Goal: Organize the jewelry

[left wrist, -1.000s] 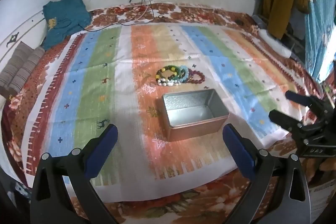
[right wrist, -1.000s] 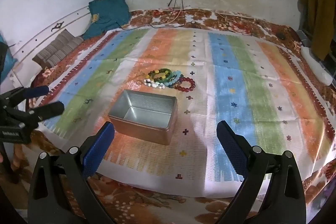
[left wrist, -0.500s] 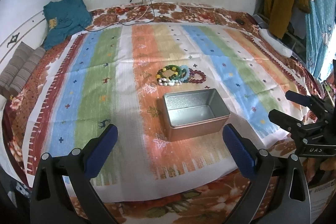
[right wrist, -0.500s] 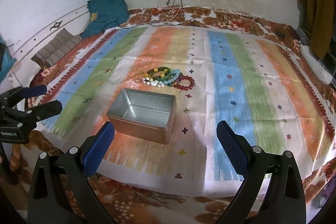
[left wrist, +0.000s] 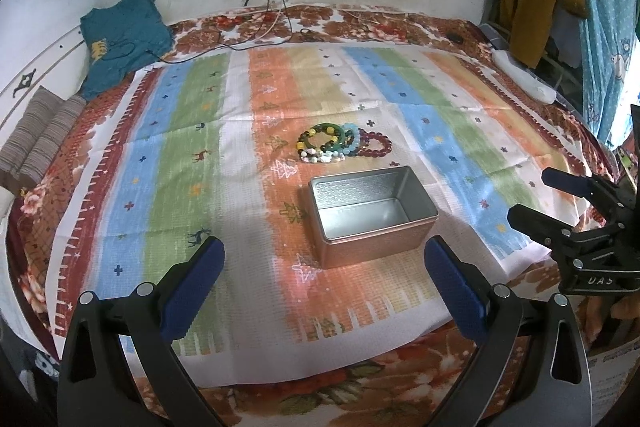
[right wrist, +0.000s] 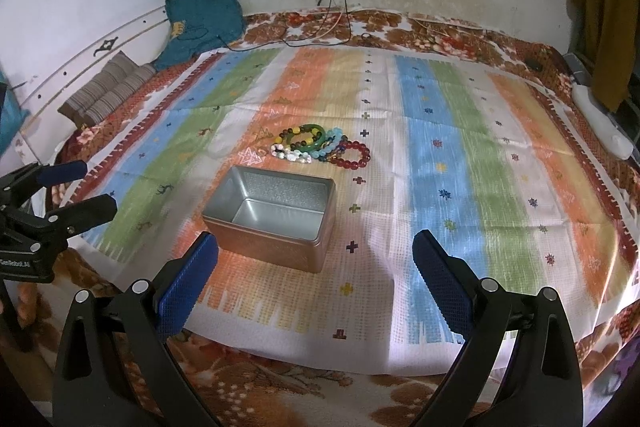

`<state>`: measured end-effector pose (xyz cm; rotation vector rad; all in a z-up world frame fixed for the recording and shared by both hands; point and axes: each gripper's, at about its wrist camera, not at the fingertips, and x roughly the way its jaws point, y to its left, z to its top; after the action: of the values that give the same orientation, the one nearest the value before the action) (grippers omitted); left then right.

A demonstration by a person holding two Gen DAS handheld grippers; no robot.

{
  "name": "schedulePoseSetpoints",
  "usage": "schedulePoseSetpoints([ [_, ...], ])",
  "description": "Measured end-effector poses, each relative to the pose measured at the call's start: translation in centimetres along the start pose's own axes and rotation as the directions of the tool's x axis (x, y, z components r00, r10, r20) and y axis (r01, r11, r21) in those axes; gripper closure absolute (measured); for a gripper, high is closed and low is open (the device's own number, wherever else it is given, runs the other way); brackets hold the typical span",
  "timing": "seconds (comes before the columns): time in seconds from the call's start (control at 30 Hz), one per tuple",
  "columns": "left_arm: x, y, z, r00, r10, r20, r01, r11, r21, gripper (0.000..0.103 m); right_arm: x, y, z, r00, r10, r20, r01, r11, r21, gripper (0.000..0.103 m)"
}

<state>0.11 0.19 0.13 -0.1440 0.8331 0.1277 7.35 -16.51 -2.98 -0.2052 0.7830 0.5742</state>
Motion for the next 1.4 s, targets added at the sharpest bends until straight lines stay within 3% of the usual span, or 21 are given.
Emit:
schedulePoseSetpoints([
  [0.57, 0.5, 0.6, 0.1, 1.0, -0.016, -0.015, 0.016, 1.0, -0.024, 0.006, 0.5, -0.3, -0.2, 1.0, -0.015, -0.014, 0.015, 1.0, 0.002, 0.004],
  [1.1, 1.0, 0.3, 0.5, 0.999, 0.042, -0.013, -0.043, 0.999, -0.034, 0.006, 1.7, -0.3, 0.7, 0.998, -0.033, -0.052, 0.035, 0.999, 0.023, 0.004],
  [1.4, 3.5, 1.4, 2.8, 0.995, 0.066, -0.069, -0.071, 0.995, -0.066, 0.006, 3.8, -1.4, 1.8, 0.995, -0.016, -0.102, 0.023, 0.997, 0.072, 0.004],
])
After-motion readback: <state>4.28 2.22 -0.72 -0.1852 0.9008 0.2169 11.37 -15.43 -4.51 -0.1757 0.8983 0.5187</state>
